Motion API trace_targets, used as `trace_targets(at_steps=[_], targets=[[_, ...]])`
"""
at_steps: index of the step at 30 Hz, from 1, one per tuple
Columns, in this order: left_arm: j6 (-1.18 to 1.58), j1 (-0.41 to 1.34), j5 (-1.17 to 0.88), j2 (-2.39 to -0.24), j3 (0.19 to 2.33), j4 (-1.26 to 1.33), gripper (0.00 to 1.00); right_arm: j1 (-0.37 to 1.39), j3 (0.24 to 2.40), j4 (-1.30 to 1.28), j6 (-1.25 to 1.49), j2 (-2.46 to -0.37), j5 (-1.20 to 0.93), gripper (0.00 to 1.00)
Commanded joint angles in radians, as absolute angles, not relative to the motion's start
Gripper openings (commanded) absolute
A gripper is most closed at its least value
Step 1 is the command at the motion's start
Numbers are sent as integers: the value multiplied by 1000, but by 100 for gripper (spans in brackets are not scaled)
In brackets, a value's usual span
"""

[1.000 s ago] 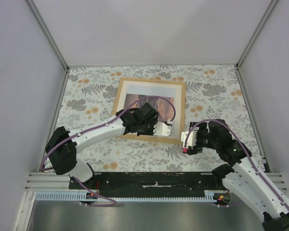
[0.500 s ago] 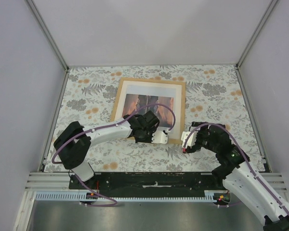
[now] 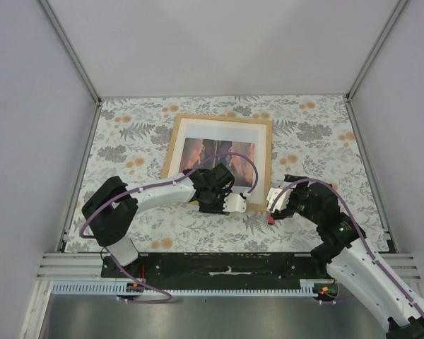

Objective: Take the photo out of the frame
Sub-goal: Turn over the photo frame at the center of the board.

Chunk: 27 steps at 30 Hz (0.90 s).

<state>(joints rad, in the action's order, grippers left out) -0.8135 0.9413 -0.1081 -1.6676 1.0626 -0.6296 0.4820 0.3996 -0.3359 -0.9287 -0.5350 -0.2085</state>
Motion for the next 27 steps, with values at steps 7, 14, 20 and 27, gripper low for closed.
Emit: trace_targets(at_steps=[7,14,20,27], targets=[[-838,922,-115,-1716,1052,-584,46,465,388,-281,-899,-508,-189,98],[-839,907,-117,-1741,1061,-587,38,457,387,-285,-899,-497,-202,98],[-859,905,-136,-1769,1066,-636,36,456,387,-290,-902,-499,-213,98],[-862,905,-133,-1815,1091,-687,42,456,388,-295,-902,-494,-216,98]])
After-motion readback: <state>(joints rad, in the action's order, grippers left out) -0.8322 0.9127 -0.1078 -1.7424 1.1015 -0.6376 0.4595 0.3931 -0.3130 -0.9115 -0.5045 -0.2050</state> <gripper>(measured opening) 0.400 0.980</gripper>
